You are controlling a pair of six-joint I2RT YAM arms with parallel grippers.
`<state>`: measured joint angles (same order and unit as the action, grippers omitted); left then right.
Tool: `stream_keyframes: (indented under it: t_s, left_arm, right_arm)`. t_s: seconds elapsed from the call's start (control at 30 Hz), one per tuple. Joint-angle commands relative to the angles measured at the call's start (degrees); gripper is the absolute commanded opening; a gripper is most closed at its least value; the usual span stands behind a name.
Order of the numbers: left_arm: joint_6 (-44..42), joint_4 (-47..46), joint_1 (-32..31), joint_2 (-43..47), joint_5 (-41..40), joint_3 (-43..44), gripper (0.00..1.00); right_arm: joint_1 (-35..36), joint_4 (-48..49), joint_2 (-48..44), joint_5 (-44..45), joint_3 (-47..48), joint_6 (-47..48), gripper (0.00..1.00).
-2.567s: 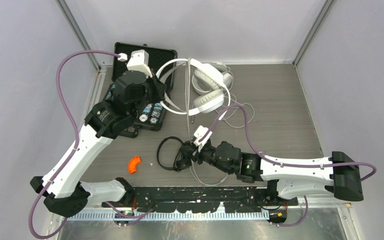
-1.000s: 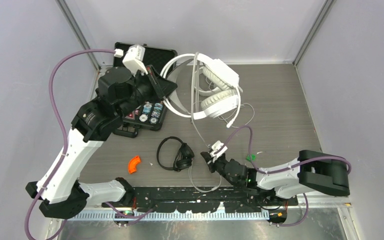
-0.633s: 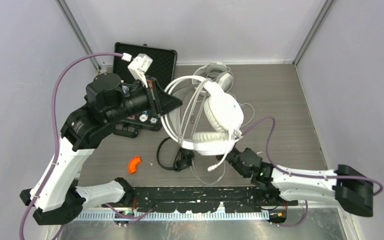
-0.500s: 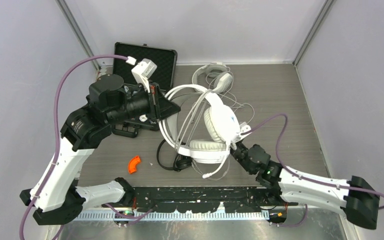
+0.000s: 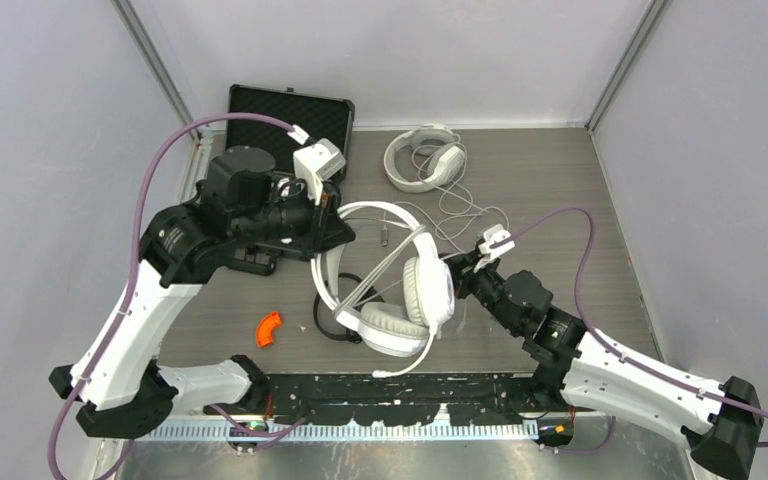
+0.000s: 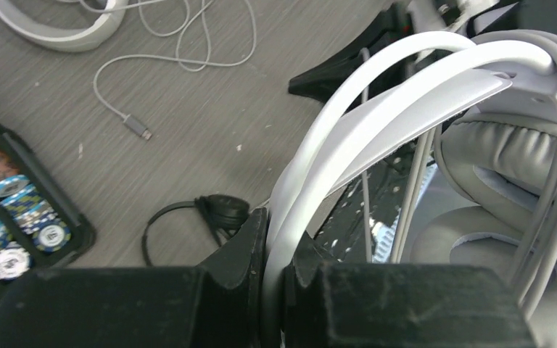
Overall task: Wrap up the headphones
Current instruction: Wrap the headphones cable around the headphones.
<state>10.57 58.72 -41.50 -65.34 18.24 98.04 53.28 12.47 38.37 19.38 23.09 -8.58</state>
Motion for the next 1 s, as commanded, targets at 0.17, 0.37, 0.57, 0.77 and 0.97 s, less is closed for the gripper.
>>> stream_keyframes:
  t_s: [0.17, 0.37, 0.57, 0.77, 0.97]
  left_arm:
    - [-19.23, -2.08, 0.15, 3.78, -2.55, -4.66, 0.0]
    - [-33.73, -4.93, 0.1, 6.07, -2.68, -9.71, 0.0]
    - [-37.49, -4.93, 0.1, 3.92, -8.0, -10.36, 0.0]
    - [-40.03, -6.93, 0.1, 2.4, -11.87, -11.98, 0.0]
    - [-41.72, -8.16, -0.46, 0.96, -15.06, -13.37, 0.0]
  right_arm:
    - [-0.77, -18.65, 1.57, -6.22, 14.31, -2.56, 0.0]
    - [-0.72, -27.73, 3.75, -14.19, 21.43, -6.3, 0.0]
    - [-0.72, -34.5, 6.42, -16.16, 27.18, -9.62, 0.0]
    - [-0.76, -37.54, 8.05, -18.05, 31.64, -12.86, 0.0]
    - [-0.74, -38.43, 9.53, -20.9, 34.3, -16.22, 0.0]
